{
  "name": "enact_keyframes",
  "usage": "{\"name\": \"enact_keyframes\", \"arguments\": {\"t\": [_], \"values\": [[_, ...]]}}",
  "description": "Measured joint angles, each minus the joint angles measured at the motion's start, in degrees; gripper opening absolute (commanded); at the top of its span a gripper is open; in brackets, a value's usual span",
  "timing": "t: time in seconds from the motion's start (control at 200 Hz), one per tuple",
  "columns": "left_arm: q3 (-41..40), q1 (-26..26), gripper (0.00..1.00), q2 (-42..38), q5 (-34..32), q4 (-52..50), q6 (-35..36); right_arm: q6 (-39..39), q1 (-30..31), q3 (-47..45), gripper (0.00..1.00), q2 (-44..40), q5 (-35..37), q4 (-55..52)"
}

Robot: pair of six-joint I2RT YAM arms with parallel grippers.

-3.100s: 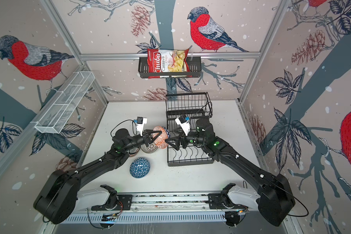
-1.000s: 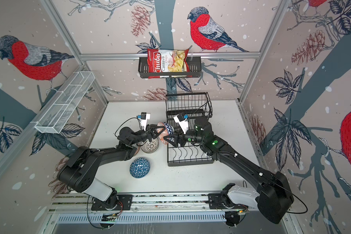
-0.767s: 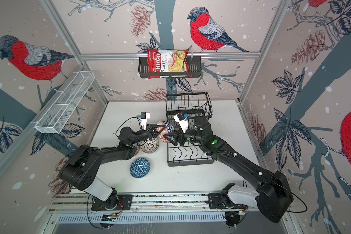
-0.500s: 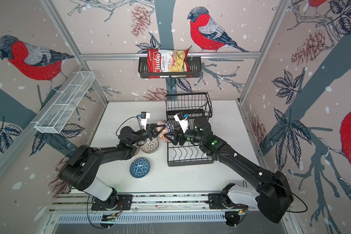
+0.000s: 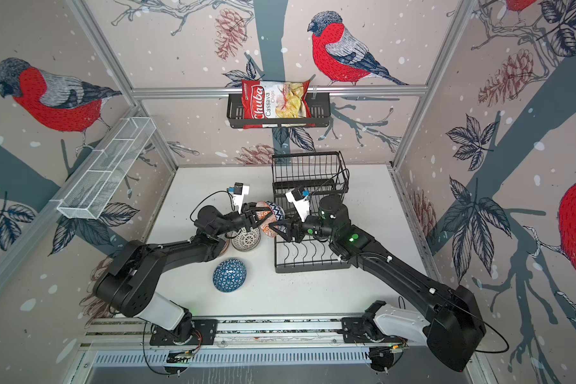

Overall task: Load bowls into a dish rack
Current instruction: Place the bowl in the dish rack.

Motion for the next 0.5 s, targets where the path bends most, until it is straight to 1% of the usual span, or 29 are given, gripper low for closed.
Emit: {"name": "enact_keyframes", "arguments": {"t": [0.045,0.08,0.34,0.41,0.5], "values": [[0.0,0.0,0.37,0.0,0.0,0.0,0.0,0.0,0.0,-0.1,0.47,-0.2,0.0,0.0],[0.0,0.0,0.37,-0.1,0.0,0.0,0.0,0.0,0.0,-0.1,0.46,-0.3,0.0,0.0],[0.0,0.0,0.4,-0.1,-0.1,-0.3,0.0,1.4,-0.2,-0.3,0.46,-0.6,0.3,0.2],[0.0,0.0,0.42,-0.1,-0.1,-0.3,0.0,1.8,-0.5,-0.4,0.46,-0.6,1.3,0.6],[0.0,0.0,0.48,-0.1,-0.1,-0.6,0.3,3.0,-1.1,-0.8,0.46,-0.6,2.8,1.4]]}}
